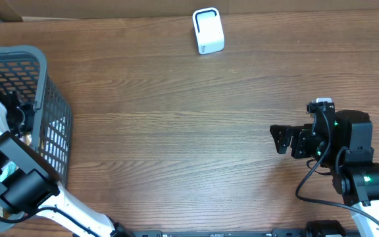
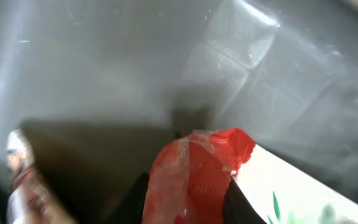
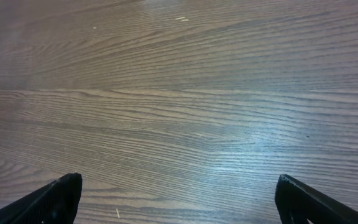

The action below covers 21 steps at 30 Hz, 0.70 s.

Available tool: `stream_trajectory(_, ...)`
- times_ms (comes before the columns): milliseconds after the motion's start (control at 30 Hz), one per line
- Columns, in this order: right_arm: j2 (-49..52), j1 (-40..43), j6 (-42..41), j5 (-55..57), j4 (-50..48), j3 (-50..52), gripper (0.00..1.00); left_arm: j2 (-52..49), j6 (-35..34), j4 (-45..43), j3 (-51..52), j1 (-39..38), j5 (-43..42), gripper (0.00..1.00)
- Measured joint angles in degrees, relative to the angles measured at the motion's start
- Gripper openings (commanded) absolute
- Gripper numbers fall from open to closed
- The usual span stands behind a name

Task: Scan the item barcode
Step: 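Grasp the spaghetti package with the left gripper and lift it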

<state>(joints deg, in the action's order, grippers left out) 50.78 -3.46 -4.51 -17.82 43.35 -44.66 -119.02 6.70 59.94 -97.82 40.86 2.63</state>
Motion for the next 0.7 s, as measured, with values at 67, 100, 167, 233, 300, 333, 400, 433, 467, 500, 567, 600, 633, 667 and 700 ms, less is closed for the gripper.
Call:
stream_trajectory(67,0.00,0.00,0.00,0.02,-0.02,0.00,1.00,-0.17,-0.79,4.46,-4.94,0.00,0.13,0.04)
stream_trajectory(100,0.00,0.00,0.02,0.02,-0.09,0.00,1.00,-0.17,-1.09,6.71,-7.67,0.00,0.17,0.04)
stream_trajectory(167,0.00,0.00,0.00,0.02,-0.17,0.00,1.00,-0.15,-2.03,10.69,-13.42,0.00,0.24,0.04)
stream_trajectory(233,0.00,0.00,0.00,0.02,-0.39,0.00,1.00,-0.15,-2.73,13.81,-19.21,0.00,0.20,0.04)
stream_trajectory(300,0.00,0.00,0.02,0.00,-0.42,0.00,1.00,-0.13,-3.69,16.26,-24.30,0.00,0.00,0.04)
stream_trajectory(333,0.00,0.00,0.00,0.00,-0.44,0.00,1.00,-0.07,-4.07,17.33,-26.69,0.00,-0.26,0.04)
stream_trajectory(400,0.00,0.00,0.02,0.02,-0.44,0.00,1.00,0.28,-5.03,18.69,-29.70,-0.02,-0.55,0.04)
stream_trajectory(433,0.00,0.00,0.02,0.00,-0.42,0.00,1.00,0.74,-5.53,19.10,-30.71,0.00,-0.74,0.04)
stream_trajectory(467,0.00,0.00,0.02,0.02,-0.44,0.00,1.00,1.25,-5.95,19.23,-31.17,0.00,-0.76,0.04)
stream_trajectory(500,0.02,0.00,0.00,0.00,-0.48,0.00,1.00,2.14,-6.45,19.37,-31.45,0.00,-0.87,0.04)
stream_trajectory(567,0.00,0.00,0.00,0.02,-0.46,0.00,1.00,4.24,-7.37,19.89,-31.56,0.00,-0.92,0.04)
stream_trajectory(600,0.02,0.00,0.02,0.00,-0.44,0.00,1.00,5.07,-7.87,20.20,-31.63,0.00,-0.94,0.04)
stream_trajectory(633,0.02,0.00,0.00,0.02,-0.39,0.00,1.00,6.08,-8.35,20.52,-31.65,0.00,-0.94,0.04)
stream_trajectory(667,0.02,0.00,0.02,0.00,-0.42,0.00,1.00,7.19,-8.90,20.94,-31.67,0.00,-0.98,0.04)
stream_trajectory(700,0.02,0.00,-0.02,0.02,-0.44,0.00,1.00,8.13,-9.42,21.35,-31.67,0.00,-1.11,0.04)
